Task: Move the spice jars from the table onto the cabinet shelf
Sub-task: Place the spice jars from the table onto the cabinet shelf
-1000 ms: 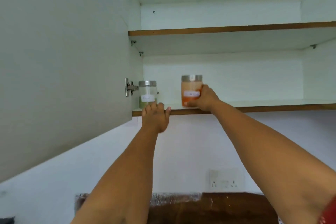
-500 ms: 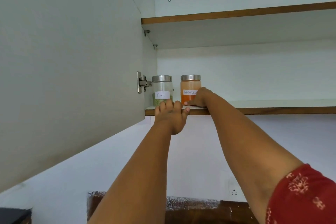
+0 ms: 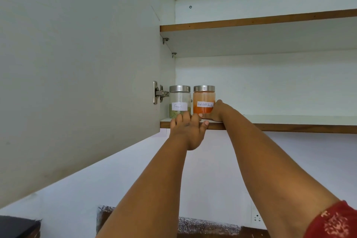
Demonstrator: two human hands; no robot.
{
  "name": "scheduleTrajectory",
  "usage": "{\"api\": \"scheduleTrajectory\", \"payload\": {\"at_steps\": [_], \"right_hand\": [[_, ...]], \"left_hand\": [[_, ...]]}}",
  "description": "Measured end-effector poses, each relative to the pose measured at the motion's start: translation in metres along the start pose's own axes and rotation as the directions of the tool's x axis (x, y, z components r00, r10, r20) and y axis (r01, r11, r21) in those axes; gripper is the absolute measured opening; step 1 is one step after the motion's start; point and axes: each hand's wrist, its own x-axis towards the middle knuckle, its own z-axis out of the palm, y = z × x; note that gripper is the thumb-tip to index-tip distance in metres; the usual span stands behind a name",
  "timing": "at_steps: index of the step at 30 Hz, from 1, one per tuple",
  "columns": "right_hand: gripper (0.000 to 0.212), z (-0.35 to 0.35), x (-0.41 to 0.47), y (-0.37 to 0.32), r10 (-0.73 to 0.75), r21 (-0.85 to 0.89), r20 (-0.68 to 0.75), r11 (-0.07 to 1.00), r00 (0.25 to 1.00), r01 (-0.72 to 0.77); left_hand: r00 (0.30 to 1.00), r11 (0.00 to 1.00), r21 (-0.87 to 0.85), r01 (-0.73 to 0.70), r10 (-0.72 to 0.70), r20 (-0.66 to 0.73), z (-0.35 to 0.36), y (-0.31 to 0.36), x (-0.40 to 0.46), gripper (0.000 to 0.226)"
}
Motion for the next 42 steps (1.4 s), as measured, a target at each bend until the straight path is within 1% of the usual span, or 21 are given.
{"api": "scheduleTrajectory", "payload": {"at_steps": [13, 15, 18, 20, 22, 24, 26, 29, 30, 32, 33, 34, 36, 38, 39, 40, 42], "right_hand": [[0.081, -0.003, -0.004, -0.001, -0.024, -0.007, 0.035, 1.0, 0.999, 0.024], [0.089, -0.003, -0.004, -0.001, -0.009, -0.017, 0.043, 1.0, 0.999, 0.01], [0.116, -0.003, -0.007, -0.003, 0.048, -0.042, 0.047, 0.998, 0.998, -0.046], [0.125, -0.003, -0.014, -0.004, 0.086, -0.021, 0.029, 0.996, 0.996, -0.086], [0.12, -0.005, -0.027, -0.002, 0.076, -0.053, -0.009, 0.996, 0.997, -0.076], [0.107, -0.009, -0.044, 0.002, 0.012, -0.176, -0.013, 0.984, 1.0, -0.014], [0.092, -0.01, -0.06, 0.009, -0.084, -0.314, -0.011, 0.946, 0.996, 0.077], [0.073, -0.008, -0.084, 0.025, -0.275, -0.503, -0.112, 0.845, 0.955, 0.184], [0.067, -0.008, -0.093, 0.032, -0.324, -0.531, -0.148, 0.823, 0.934, 0.201], [0.053, -0.006, -0.107, 0.047, -0.379, -0.516, -0.195, 0.824, 0.905, 0.234], [0.049, -0.006, -0.115, 0.055, -0.392, -0.495, -0.209, 0.833, 0.896, 0.249], [0.052, -0.004, -0.124, 0.063, -0.403, -0.482, -0.223, 0.837, 0.888, 0.259], [0.065, 0.002, -0.144, 0.076, -0.403, -0.467, -0.242, 0.845, 0.883, 0.258], [0.075, 0.012, -0.165, 0.086, -0.345, -0.412, -0.219, 0.88, 0.913, 0.234], [0.077, 0.019, -0.174, 0.091, -0.307, -0.376, -0.191, 0.9, 0.932, 0.219], [0.078, 0.028, -0.183, 0.097, -0.258, -0.331, -0.164, 0.923, 0.952, 0.194], [0.076, 0.048, -0.207, 0.111, -0.135, -0.214, -0.151, 0.972, 0.979, 0.101]], "left_hand": [[0.999, 1.0, 0.007, 0.014, -0.015, 0.034, -0.004, 0.001, 0.0, 0.051], [0.999, 1.0, 0.008, 0.015, -0.015, 0.036, -0.003, 0.001, 0.001, 0.052], [0.999, 1.0, -0.001, 0.012, -0.012, 0.05, -0.004, -0.001, 0.002, 0.053], [0.997, 1.0, -0.008, 0.018, -0.017, 0.08, -0.006, -0.001, 0.002, 0.055], [0.996, 1.0, 0.0, 0.023, -0.022, 0.091, -0.008, 0.001, 0.001, 0.055], [0.995, 0.999, 0.002, 0.039, -0.039, 0.091, -0.01, 0.004, -0.002, 0.055], [0.994, 0.999, 0.001, 0.053, -0.053, 0.094, -0.012, 0.004, -0.003, 0.054], [0.989, 0.997, -0.006, 0.076, -0.075, 0.124, -0.017, 0.009, -0.006, 0.054], [0.986, 0.996, -0.005, 0.09, -0.088, 0.144, -0.02, 0.012, -0.007, 0.055], [0.978, 0.994, 0.011, 0.11, -0.11, 0.18, -0.021, 0.015, -0.01, 0.059], [0.975, 0.994, 0.021, 0.111, -0.114, 0.189, -0.022, 0.017, -0.012, 0.062], [0.976, 0.994, 0.026, 0.109, -0.112, 0.186, -0.022, 0.018, -0.016, 0.066], [0.986, 0.995, -0.024, 0.102, -0.098, 0.133, -0.018, 0.02, -0.029, 0.078], [0.995, 0.986, -0.142, 0.089, -0.081, 0.06, -0.008, 0.024, -0.049, 0.087], [0.994, 0.97, -0.221, 0.105, -0.099, 0.038, -0.001, 0.028, -0.06, 0.089], [0.989, 0.937, -0.315, 0.148, -0.142, 0.044, 0.008, 0.033, -0.072, 0.09], [0.966, 0.843, -0.472, 0.258, -0.235, 0.108, 0.027, 0.048, -0.099, 0.09]]}}
